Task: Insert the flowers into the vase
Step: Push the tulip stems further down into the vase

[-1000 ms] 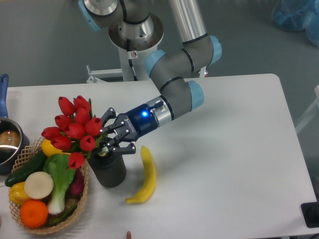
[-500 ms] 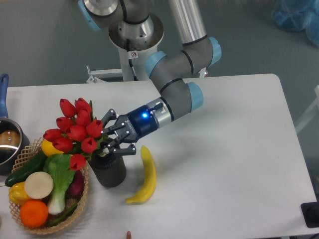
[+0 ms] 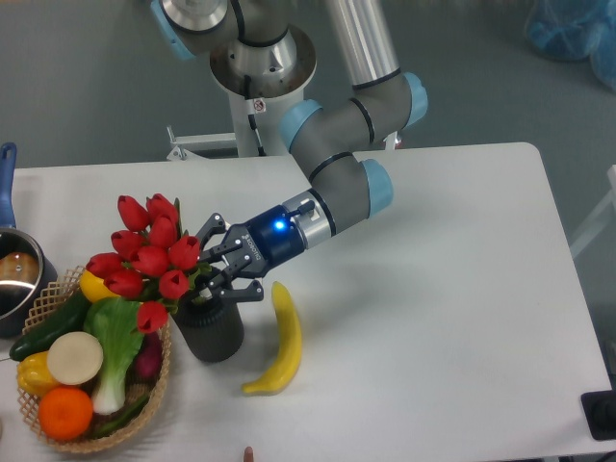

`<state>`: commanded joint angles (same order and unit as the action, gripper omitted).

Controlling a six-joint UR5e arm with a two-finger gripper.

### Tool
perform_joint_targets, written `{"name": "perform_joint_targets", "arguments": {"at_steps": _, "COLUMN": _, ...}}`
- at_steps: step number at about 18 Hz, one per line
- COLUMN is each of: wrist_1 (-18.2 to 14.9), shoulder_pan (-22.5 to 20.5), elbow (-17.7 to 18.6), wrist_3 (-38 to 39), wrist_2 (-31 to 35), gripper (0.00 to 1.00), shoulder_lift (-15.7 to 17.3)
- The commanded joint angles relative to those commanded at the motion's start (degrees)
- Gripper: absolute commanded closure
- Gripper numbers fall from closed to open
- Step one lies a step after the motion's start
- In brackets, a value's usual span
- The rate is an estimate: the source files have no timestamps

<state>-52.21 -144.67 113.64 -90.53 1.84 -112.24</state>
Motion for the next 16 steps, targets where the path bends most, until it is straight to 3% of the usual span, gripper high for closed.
{"name": "perform_joint_targets", "arguments": {"at_steps": 9, "wrist_1": 0.0, "shoulder_pan": -0.2, "elbow": -0.1, "wrist_3": -0.2, "wrist_2": 1.8, "gripper": 0.61, "shoulder_lift": 0.0}}
{"name": "perform_joint_targets", "arguments": {"at_steps": 14, "wrist_1": 0.0, "shoulder_pan": -0.4, "elbow": 0.0, "wrist_3": -0.4, "wrist_2": 1.8, "gripper": 0.58, "shoulder_lift": 0.0}}
{"name": "perform_joint_targets", "arguments": {"at_steps": 16, "wrist_1": 0.1, "shoulder_pan": -0.6, "elbow": 0.0, "wrist_3": -0.4, "wrist_2": 1.8, "gripper": 0.52, "shoulder_lift": 0.0}}
